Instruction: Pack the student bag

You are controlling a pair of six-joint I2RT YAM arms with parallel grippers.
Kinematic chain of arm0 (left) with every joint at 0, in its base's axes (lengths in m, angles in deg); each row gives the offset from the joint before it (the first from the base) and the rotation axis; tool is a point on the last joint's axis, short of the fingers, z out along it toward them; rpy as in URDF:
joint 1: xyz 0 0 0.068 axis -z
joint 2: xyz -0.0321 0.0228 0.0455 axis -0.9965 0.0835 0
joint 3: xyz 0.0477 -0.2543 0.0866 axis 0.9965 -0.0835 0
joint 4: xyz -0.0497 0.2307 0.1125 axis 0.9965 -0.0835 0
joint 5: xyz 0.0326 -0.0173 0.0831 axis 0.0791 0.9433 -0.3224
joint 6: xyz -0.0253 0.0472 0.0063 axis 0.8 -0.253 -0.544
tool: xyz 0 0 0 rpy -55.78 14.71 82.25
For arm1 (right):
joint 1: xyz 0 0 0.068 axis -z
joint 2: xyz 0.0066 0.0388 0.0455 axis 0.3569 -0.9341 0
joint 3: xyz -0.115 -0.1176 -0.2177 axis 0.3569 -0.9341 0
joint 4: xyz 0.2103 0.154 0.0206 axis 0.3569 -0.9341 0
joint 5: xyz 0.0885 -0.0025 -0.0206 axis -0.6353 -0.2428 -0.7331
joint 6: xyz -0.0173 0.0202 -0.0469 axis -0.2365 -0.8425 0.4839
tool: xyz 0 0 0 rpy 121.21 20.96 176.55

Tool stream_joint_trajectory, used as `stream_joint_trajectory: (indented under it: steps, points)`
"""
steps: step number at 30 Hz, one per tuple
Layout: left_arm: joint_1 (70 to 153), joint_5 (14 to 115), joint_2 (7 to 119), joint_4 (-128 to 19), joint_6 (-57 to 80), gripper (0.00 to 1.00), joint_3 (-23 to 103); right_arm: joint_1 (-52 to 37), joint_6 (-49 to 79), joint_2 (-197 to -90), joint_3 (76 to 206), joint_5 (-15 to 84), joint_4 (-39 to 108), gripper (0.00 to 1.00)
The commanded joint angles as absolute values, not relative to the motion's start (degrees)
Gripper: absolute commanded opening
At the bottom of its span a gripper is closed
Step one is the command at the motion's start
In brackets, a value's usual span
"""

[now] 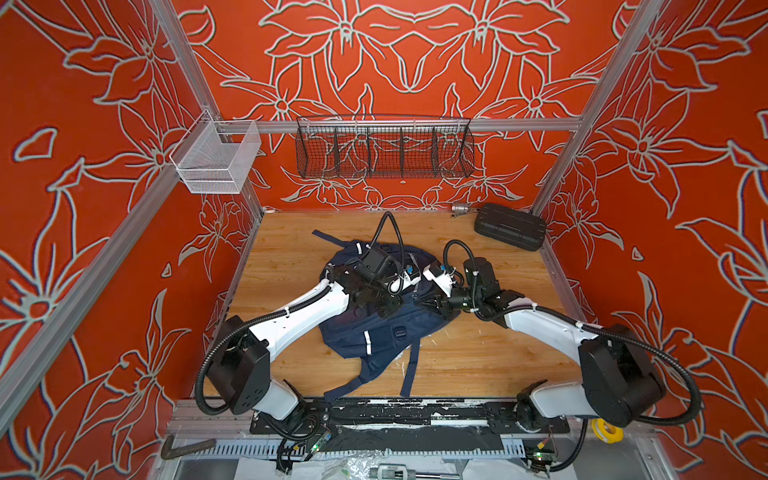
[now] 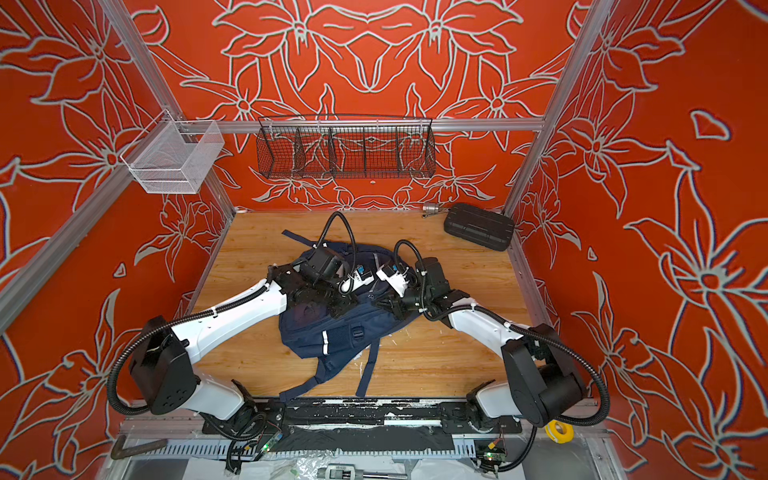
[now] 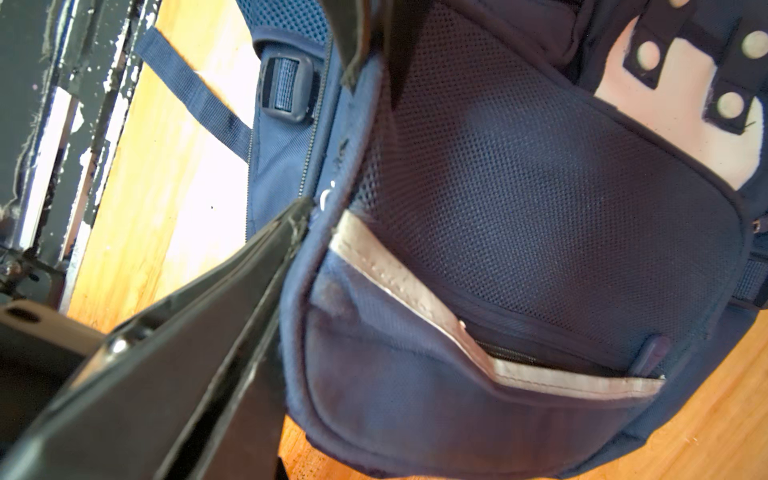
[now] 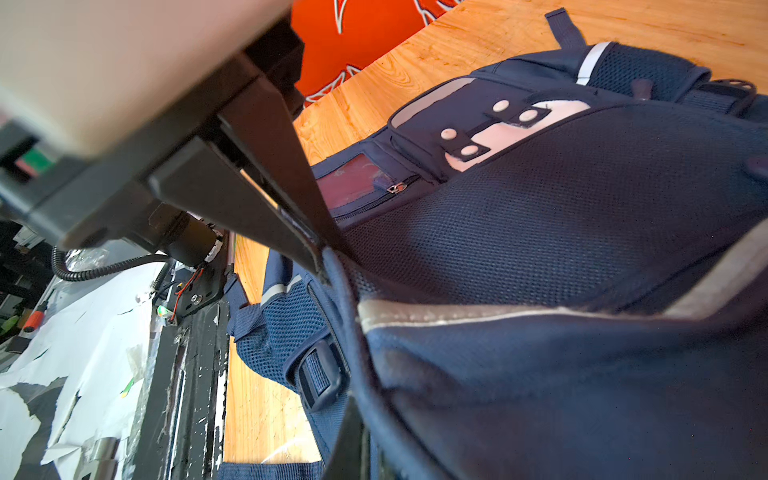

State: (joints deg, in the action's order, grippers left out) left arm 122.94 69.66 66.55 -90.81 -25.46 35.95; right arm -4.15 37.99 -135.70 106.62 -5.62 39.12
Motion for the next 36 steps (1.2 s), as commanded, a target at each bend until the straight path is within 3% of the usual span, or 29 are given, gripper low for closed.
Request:
stream_joint_trajectory:
  steps: [1,9,18,25,36]
  points:
    - [124.7,76.4,64.9,-90.3,-23.2,0.00,39.6,-2.8,39.3,-138.0,108.1,0.4,35.9,0.09]
    - [124.8,74.5,66.0,-87.4,-16.3,0.00,41.4,-6.8,35.4,-136.2,104.6,9.1,43.1,0.34]
    - [124.8,76.5,66.1,-85.1,-14.1,0.00,42.4,-8.2,35.1,-133.9,102.3,17.7,47.6,0.25]
    - [124.9,77.3,65.8,-85.8,-15.5,0.00,42.5,-9.3,39.8,-131.4,98.7,21.2,52.6,0.28]
    - [124.8,78.4,66.3,-86.2,-15.9,0.00,42.8,-10.9,39.9,-132.3,97.8,21.8,58.1,0.08]
